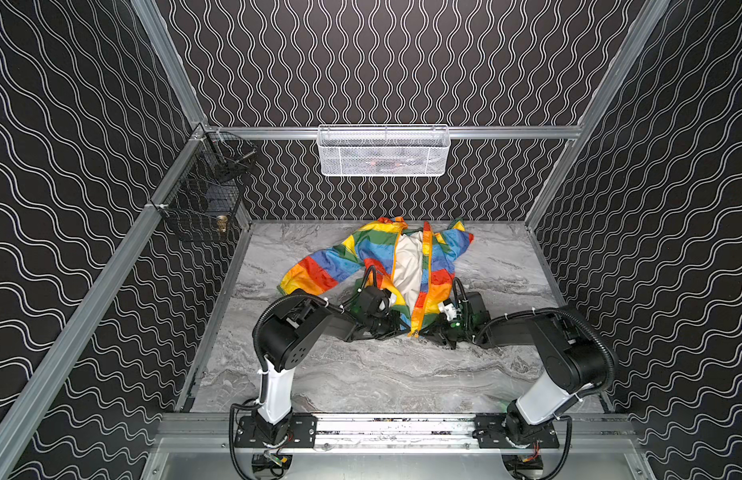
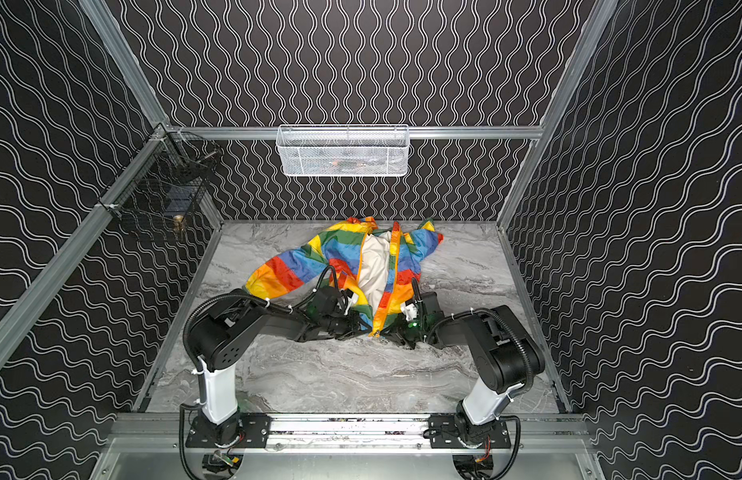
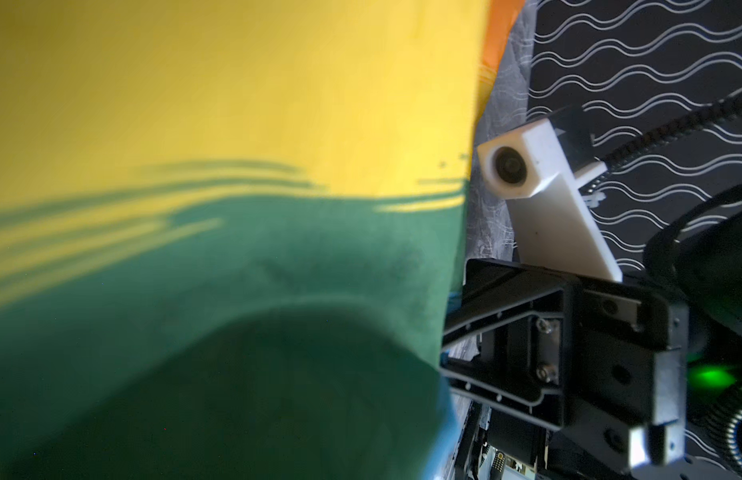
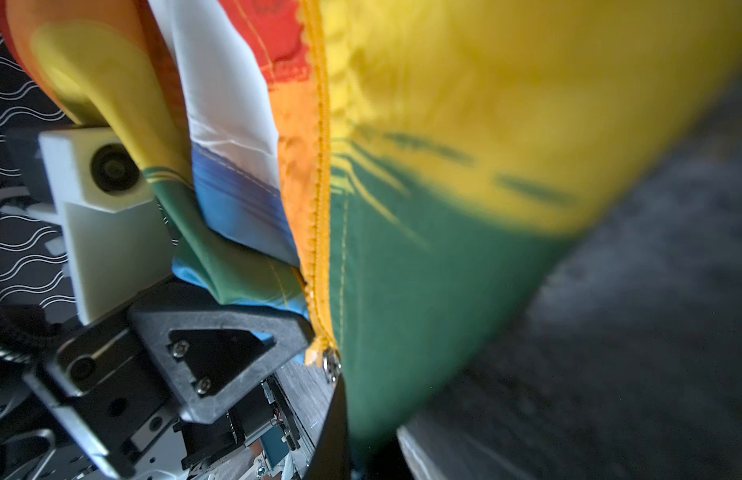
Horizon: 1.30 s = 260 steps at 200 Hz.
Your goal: Zip up the jacket
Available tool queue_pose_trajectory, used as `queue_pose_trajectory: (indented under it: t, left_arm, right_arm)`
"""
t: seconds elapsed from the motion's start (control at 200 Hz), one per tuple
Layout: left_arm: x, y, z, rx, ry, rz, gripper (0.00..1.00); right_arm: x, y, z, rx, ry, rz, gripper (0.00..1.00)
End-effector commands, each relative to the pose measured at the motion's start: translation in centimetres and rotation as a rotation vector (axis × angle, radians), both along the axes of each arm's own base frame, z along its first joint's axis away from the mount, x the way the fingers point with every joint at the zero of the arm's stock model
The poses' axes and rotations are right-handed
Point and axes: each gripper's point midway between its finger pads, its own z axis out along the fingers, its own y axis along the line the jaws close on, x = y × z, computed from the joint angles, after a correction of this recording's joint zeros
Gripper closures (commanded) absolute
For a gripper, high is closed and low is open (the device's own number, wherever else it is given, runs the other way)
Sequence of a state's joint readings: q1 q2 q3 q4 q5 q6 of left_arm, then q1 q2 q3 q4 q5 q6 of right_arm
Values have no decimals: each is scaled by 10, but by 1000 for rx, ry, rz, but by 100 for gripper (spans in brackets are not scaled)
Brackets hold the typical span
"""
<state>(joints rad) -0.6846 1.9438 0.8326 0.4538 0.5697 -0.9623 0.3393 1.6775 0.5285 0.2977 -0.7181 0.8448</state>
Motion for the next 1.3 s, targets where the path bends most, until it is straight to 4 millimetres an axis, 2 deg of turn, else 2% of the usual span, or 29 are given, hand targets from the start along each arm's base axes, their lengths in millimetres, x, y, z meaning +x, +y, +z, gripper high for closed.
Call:
queue_pose_trajectory:
  t: [0.0, 0.055, 0.31, 0.47, 0.746, 0.846, 0.856, 0.881, 1.026, 1.121, 1.296]
  left_arm:
    - [5, 24, -5, 91, 7, 60, 100]
    - [12, 29, 12, 82, -35, 71, 100]
    - [40, 53, 113, 65, -309, 104, 100]
    - [55, 72, 155, 62, -414, 138, 100]
    - [74, 91, 195, 117, -550, 174, 100]
    - [80, 98, 206, 151, -637, 198, 100]
    - [81, 99, 208, 158, -646, 200, 100]
    - [83, 100, 210, 175, -666, 198, 100]
    - [90, 108, 219, 268, -746, 174, 100]
    - [92, 114, 230, 298, -789, 184, 100]
    - [94, 122, 243, 268, -810, 225, 100]
  right_arm:
    - [7, -2, 5, -24, -28, -13, 100]
    - [14, 0, 14, -18, -67, -8, 100]
    - [52, -1, 62, -75, -270, -25, 100]
    - [79, -2, 92, -140, -385, -20, 100]
    - [121, -31, 138, -387, -569, -96, 100]
    - [131, -47, 144, -476, -607, -146, 100]
    - [135, -46, 154, -476, -626, -155, 100]
    - [139, -49, 159, -491, -639, -165, 100]
    - [153, -65, 173, -563, -651, -231, 100]
    - [158, -65, 180, -534, -645, -217, 100]
    - [162, -81, 187, -560, -617, -311, 100]
